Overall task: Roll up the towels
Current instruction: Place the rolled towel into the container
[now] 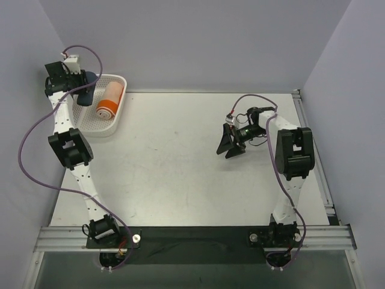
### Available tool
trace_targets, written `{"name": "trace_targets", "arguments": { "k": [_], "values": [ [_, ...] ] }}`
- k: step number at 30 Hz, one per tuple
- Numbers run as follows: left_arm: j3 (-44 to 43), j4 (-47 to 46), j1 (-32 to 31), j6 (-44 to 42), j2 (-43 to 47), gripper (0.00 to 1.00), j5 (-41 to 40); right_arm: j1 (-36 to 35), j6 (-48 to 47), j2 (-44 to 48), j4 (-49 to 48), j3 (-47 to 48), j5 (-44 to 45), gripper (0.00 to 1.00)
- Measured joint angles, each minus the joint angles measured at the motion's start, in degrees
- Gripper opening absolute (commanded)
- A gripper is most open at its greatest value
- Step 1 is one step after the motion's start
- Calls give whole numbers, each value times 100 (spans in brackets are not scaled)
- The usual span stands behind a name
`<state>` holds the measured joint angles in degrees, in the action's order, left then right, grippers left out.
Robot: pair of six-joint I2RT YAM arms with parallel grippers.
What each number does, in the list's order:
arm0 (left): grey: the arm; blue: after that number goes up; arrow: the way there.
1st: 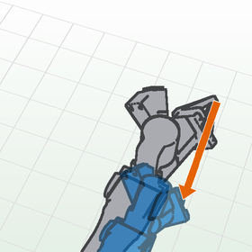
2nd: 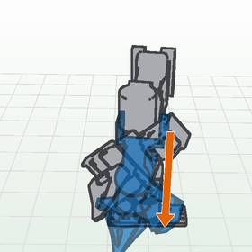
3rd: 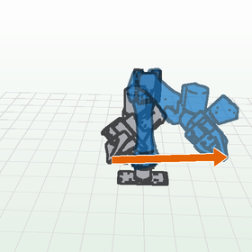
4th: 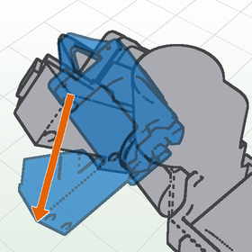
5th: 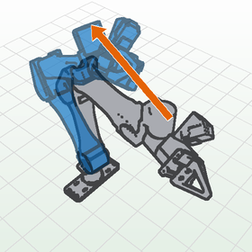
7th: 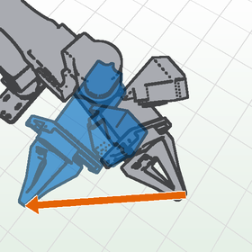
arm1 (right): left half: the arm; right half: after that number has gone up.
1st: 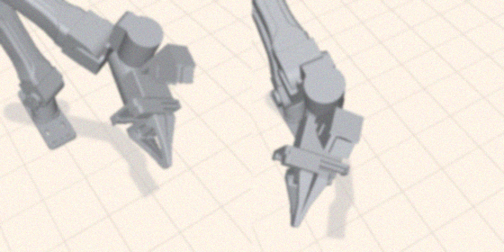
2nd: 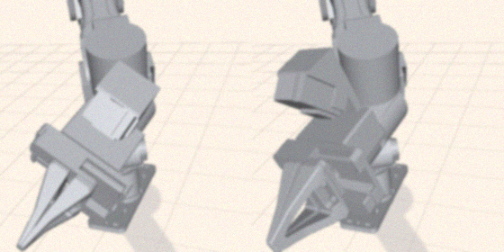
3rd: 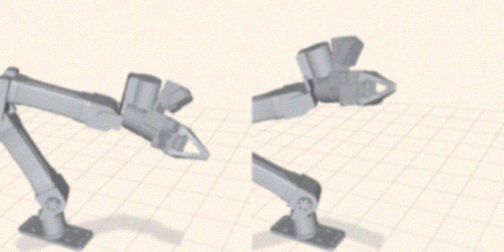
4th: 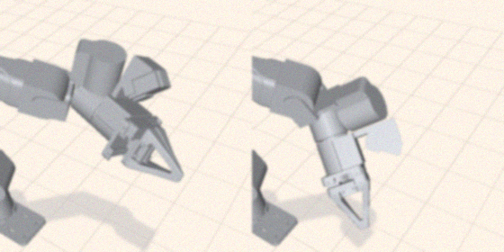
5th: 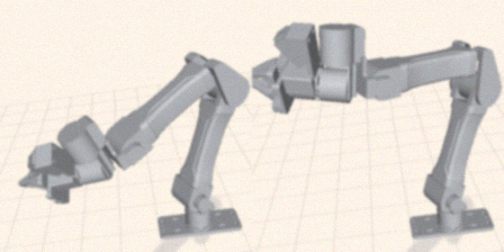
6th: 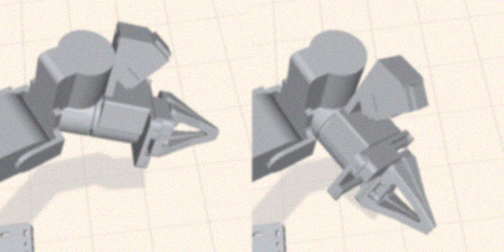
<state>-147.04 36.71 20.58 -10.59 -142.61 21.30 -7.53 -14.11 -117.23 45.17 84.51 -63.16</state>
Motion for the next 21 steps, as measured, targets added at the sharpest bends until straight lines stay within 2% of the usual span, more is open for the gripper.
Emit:
{"name": "trace_targets", "arguments": {
  "k": [8,21],
  "values": [
    [9,-767,-39,94,-752,0,-313,0,-4,-269,4,-85,179,100],
    [50,-1797,-68,-33,-1204,0,-466,0,-4,-271,0,-87,424,100]
  ]
}}
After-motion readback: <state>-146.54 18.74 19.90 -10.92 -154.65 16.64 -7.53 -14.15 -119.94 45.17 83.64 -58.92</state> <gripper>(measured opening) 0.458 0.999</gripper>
